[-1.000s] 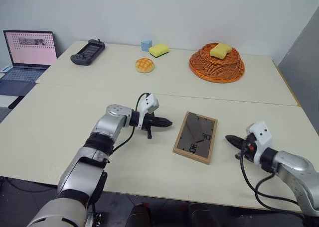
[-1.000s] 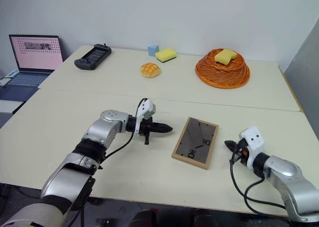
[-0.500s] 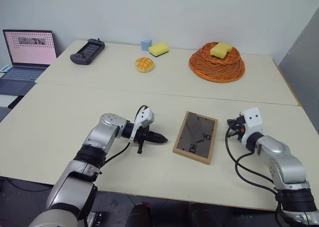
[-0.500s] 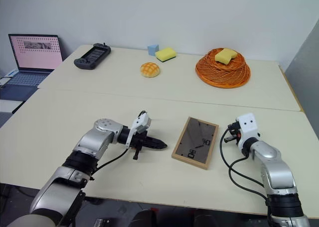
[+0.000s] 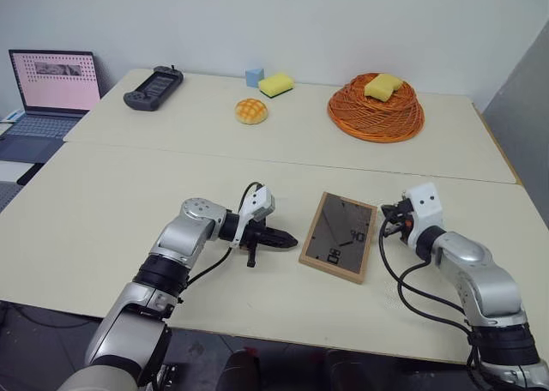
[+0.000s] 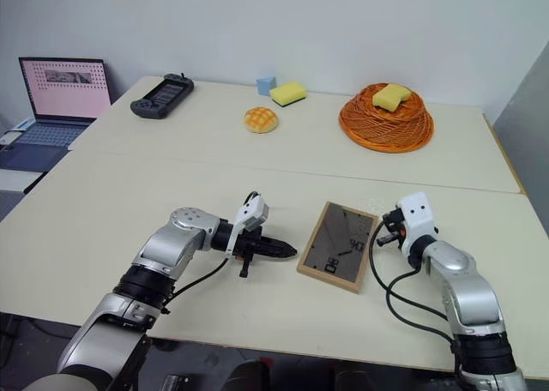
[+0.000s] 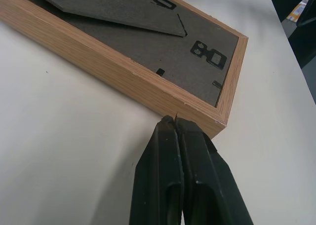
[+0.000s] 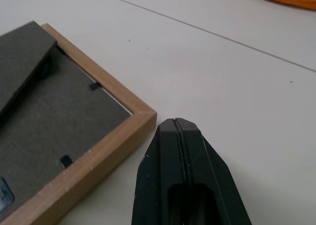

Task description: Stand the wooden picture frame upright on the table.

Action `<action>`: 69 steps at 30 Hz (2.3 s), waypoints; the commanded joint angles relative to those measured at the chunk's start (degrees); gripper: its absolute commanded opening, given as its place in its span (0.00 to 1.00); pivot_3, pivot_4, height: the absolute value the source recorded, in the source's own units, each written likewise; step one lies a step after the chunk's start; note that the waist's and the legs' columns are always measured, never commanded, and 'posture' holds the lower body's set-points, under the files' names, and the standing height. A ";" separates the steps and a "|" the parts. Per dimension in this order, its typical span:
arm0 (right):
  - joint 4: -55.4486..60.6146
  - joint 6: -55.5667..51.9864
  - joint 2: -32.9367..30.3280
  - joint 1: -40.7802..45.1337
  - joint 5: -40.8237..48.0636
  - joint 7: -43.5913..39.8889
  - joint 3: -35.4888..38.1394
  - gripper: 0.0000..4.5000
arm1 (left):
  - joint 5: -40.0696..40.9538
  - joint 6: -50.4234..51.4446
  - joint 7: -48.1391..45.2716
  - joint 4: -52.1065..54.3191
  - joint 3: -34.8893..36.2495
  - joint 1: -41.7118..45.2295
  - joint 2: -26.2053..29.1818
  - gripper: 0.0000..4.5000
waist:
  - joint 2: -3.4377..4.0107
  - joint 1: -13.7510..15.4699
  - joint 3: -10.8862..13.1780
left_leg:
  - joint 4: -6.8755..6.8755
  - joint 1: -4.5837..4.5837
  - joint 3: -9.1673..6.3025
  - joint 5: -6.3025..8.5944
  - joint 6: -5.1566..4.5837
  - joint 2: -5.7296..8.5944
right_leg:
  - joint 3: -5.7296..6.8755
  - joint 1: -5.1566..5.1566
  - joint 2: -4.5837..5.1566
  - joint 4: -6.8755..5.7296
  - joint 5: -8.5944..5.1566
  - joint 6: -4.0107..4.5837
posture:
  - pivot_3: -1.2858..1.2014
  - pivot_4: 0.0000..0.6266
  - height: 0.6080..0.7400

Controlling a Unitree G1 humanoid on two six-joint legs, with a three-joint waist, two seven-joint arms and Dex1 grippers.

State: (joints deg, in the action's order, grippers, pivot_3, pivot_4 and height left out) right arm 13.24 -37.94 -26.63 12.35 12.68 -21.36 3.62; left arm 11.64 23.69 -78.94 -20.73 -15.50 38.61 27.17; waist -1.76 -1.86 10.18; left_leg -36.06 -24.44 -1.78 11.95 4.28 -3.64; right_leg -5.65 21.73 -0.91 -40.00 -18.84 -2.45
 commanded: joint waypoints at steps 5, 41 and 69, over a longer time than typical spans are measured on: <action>4.36 -2.11 1.58 -1.44 2.82 -0.60 1.00 0.00 | 1.25 0.16 0.26 0.91 1.28 1.46 -0.27 0.00 | 0.00 -0.16 0.00 | 0.00 0.00 0.00 0.00 0.00 -0.01 | 0.00 0.00 -0.01 -0.01 0.00 0.00 | 0.52 0.24 1.00; 9.92 4.59 -10.83 -9.11 5.94 -17.23 -0.06 0.00 | 11.22 19.63 5.89 8.94 10.45 0.70 7.30 0.00 | 0.05 -0.04 0.01 | -0.03 -0.03 -0.07 0.00 0.00 0.00 | 0.05 -0.02 -0.01 0.00 -0.01 -0.01 | 0.52 0.24 1.00; 10.48 4.31 -8.43 -8.28 4.16 -13.31 -1.23 0.00 | 62.30 68.81 59.20 4.69 18.05 0.48 5.21 0.45 | 0.05 -0.21 0.00 | -0.08 0.02 -0.30 -0.02 0.02 0.05 | 0.13 -0.08 0.03 -0.10 -0.02 -0.03 | 0.52 0.24 1.00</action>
State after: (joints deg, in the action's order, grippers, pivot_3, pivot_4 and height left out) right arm 22.50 -34.35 -35.18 3.29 16.93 -34.91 1.90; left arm 69.85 92.11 -22.77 -16.33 2.70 39.58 31.56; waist -1.71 -2.07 10.18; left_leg -36.14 -24.42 -2.07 11.94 4.30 -3.59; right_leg -5.52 21.64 -0.87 -40.10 -18.85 -2.48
